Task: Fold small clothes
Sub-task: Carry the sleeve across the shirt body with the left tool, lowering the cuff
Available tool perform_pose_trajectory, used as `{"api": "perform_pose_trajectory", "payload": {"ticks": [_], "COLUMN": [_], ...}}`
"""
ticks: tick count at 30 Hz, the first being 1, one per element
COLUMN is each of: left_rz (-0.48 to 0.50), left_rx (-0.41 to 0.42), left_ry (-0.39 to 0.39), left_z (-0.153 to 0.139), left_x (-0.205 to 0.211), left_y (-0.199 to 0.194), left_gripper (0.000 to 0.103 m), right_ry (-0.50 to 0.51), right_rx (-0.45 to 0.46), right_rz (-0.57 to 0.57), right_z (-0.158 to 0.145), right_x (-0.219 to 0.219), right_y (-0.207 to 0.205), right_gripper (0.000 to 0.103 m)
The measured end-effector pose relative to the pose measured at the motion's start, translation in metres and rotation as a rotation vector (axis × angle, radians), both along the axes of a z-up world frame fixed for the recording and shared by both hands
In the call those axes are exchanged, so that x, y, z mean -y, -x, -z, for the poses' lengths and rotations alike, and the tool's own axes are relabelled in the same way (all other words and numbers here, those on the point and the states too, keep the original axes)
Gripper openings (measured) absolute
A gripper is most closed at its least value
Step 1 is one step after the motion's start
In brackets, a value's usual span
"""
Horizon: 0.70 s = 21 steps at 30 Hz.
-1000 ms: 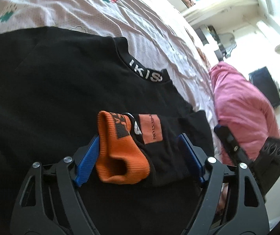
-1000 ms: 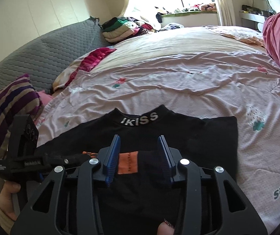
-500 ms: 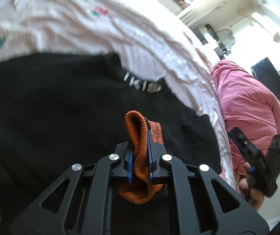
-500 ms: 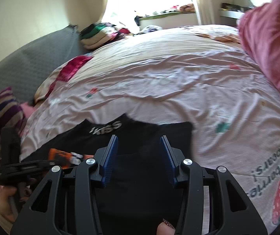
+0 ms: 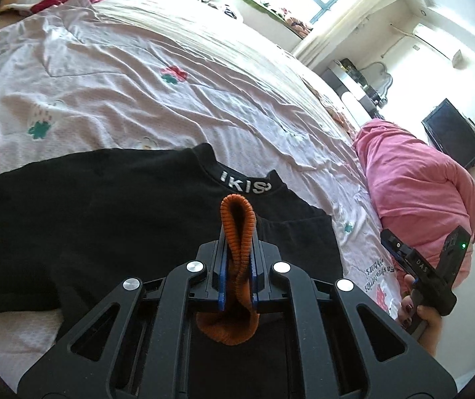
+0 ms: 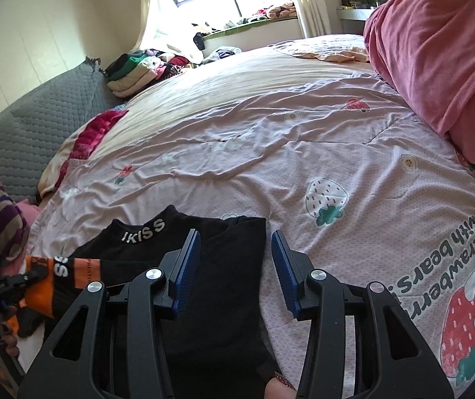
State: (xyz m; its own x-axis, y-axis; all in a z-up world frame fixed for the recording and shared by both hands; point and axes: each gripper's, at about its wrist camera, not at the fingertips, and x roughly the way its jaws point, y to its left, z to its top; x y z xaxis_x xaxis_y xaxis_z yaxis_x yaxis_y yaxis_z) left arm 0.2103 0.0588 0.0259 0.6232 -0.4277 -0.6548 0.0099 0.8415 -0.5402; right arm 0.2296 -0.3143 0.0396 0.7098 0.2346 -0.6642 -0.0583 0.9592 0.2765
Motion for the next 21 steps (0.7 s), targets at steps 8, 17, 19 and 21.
{"api": "perform_pose_trajectory", "payload": {"ticks": [8, 17, 19, 21], "left_rz": [-0.033, 0.043, 0.059, 0.067], "left_rx": [0.035, -0.052, -0.093, -0.148], "left_ry": [-0.114, -0.236, -0.271, -0.309], "left_z": [-0.008, 0.017, 0.031, 0.049], "left_x": [-0.006, 0.022, 0.027, 0.03], "left_y": [0.009, 0.002, -0.001, 0.0], "left_gripper": [0.008, 0.022, 0.022, 0.023], "right_ry": [0.086, 0.107, 0.111, 0.121], "right_rx": [-0.018, -0.024, -0.036, -0.05], "right_rz": [-0.033, -0.126, -0.17, -0.207], "right_z": [0.006, 0.014, 0.02, 0.025], "right_x": [-0.019, -0.046, -0.056, -0.064], "right_y": [0.002, 0.011, 0.016, 0.021], "right_gripper": [0.043, 0.043, 0.043, 0.043]}}
